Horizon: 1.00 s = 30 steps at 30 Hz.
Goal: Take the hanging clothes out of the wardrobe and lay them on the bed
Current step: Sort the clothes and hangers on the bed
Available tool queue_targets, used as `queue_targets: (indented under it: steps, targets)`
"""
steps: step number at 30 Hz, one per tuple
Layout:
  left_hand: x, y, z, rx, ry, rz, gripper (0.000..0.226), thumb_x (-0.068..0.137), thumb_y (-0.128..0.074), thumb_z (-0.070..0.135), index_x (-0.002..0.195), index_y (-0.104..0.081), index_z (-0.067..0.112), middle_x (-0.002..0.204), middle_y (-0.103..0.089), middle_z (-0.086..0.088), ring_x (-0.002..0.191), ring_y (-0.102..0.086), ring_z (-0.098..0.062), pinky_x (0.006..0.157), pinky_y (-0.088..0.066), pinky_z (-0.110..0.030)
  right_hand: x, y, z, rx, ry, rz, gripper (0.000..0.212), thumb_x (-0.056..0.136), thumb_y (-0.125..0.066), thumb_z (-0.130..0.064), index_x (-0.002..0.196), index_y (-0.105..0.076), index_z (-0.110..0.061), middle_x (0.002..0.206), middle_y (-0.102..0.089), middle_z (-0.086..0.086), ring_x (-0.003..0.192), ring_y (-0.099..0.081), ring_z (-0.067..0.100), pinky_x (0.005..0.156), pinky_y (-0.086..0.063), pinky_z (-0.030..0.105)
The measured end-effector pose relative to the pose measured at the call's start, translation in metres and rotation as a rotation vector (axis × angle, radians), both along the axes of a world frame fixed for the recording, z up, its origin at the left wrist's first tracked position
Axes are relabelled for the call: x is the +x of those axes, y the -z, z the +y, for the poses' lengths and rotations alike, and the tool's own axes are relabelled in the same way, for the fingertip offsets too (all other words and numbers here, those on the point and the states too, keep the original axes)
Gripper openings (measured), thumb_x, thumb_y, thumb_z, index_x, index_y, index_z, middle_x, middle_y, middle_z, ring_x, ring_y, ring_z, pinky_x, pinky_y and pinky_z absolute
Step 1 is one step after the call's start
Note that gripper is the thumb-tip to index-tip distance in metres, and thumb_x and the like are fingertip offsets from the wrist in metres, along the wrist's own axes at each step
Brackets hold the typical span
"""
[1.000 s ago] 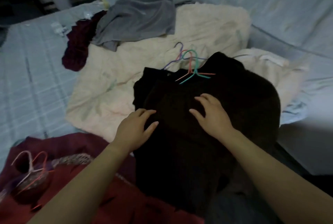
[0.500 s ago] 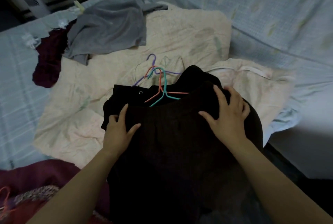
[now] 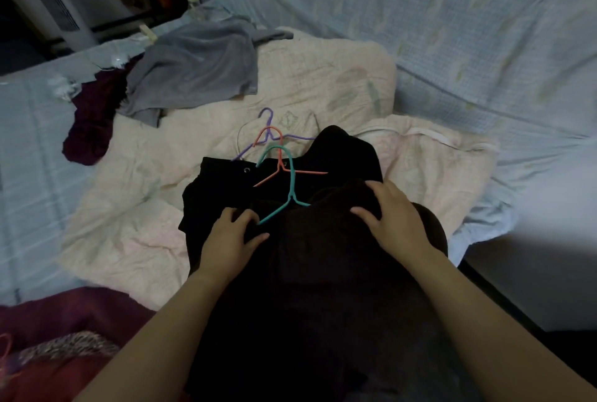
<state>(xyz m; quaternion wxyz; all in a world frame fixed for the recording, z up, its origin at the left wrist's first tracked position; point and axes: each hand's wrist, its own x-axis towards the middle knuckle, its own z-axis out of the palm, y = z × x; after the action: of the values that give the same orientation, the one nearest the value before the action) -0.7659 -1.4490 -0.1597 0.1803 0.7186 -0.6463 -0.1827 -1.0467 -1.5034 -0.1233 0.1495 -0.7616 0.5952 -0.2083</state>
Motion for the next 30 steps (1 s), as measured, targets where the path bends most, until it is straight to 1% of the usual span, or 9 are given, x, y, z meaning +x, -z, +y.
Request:
queue_targets:
  steps: [2,4,7,11,15,17,21,25,30]
  targets:
    - [-0.003,-0.008,0.005,-0.048,-0.012,0.048,0.024,0.083,-0.067,0.037,0.098,-0.057,0.020,0.099,-0.054,0.003,0.085,-0.055,-0.017,0.060,-0.035,-0.023,-0.002,0.001,0.007,-0.060,0.007,0.005,0.046,0.086,-0.062,-0.038,0.123,-0.055,-0.013,0.113,-0.053,0.009,0.100,-0.053,0.022,0.086,-0.046,0.033]
    - [0.000,-0.017,0.017,-0.096,-0.029,0.117,0.018,0.084,-0.065,0.034,0.091,-0.053,0.023,0.084,-0.056,0.011,0.074,-0.056,-0.010,0.057,-0.038,-0.022,-0.002,-0.003,0.012,-0.095,-0.027,0.003,0.039,0.087,-0.060,-0.042,0.118,-0.058,-0.018,0.116,-0.055,0.004,0.103,-0.053,0.020,0.090,-0.045,0.041]
    - [0.008,-0.036,0.040,-0.124,-0.068,0.235,0.015,0.084,-0.067,0.033,0.087,-0.053,0.029,0.073,-0.060,0.013,0.067,-0.058,-0.006,0.058,-0.045,-0.022,0.002,-0.013,0.013,-0.062,-0.136,0.012,0.036,0.086,-0.051,-0.050,0.111,-0.060,-0.025,0.104,-0.064,-0.008,0.095,-0.059,0.014,0.090,-0.044,0.039]
    - [0.013,-0.064,0.075,-0.199,-0.130,0.266,0.011,0.083,-0.067,0.033,0.087,-0.056,0.032,0.074,-0.062,0.014,0.067,-0.060,-0.005,0.061,-0.048,-0.026,0.013,-0.034,0.025,-0.052,-0.237,-0.003,0.027,0.086,-0.055,-0.044,0.106,-0.062,-0.028,0.095,-0.066,-0.011,0.084,-0.059,0.012,0.082,-0.046,0.037]
    - [0.026,-0.083,0.132,-0.258,-0.237,0.244,0.017,0.083,-0.067,0.033,0.080,-0.052,0.040,0.072,-0.062,0.021,0.073,-0.060,0.000,0.062,-0.044,-0.022,0.040,-0.055,0.055,-0.109,-0.348,-0.016,0.022,0.085,-0.056,-0.044,0.099,-0.062,-0.028,0.089,-0.063,-0.014,0.079,-0.057,0.012,0.074,-0.047,0.040]
    - [0.037,-0.088,0.171,-0.282,-0.292,0.236,0.016,0.083,-0.068,0.034,0.080,-0.052,0.038,0.074,-0.062,0.022,0.074,-0.059,0.001,0.062,-0.043,-0.022,0.061,-0.059,0.077,-0.130,-0.416,-0.026,0.021,0.082,-0.056,-0.044,0.095,-0.061,-0.027,0.088,-0.059,-0.015,0.079,-0.056,0.011,0.072,-0.046,0.041]
    - [0.056,-0.092,0.264,-0.328,-0.439,0.217,0.015,0.078,-0.064,0.045,0.082,-0.056,0.033,0.070,-0.062,0.018,0.069,-0.060,-0.003,0.062,-0.046,-0.030,0.105,-0.063,0.132,-0.096,-0.569,-0.038,0.015,0.084,-0.061,-0.039,0.095,-0.061,-0.029,0.088,-0.054,-0.020,0.083,-0.056,0.010,0.076,-0.046,0.044]
    - [0.066,-0.094,0.360,-0.362,-0.546,0.207,0.031,0.073,-0.053,0.059,0.092,-0.053,0.034,0.078,-0.066,0.013,0.075,-0.063,-0.009,0.069,-0.051,-0.033,0.136,-0.070,0.200,-0.100,-0.680,-0.030,0.015,0.084,-0.064,-0.035,0.097,-0.062,-0.026,0.090,-0.058,-0.017,0.086,-0.059,0.016,0.077,-0.047,0.048]
    - [0.060,-0.092,0.447,-0.349,-0.625,0.238,0.021,0.076,-0.061,0.048,0.090,-0.054,0.034,0.077,-0.063,0.015,0.077,-0.062,-0.008,0.069,-0.048,-0.029,0.146,-0.083,0.278,-0.082,-0.723,-0.020,0.016,0.082,-0.067,-0.029,0.097,-0.064,-0.024,0.092,-0.064,-0.009,0.089,-0.060,0.020,0.081,-0.045,0.051]
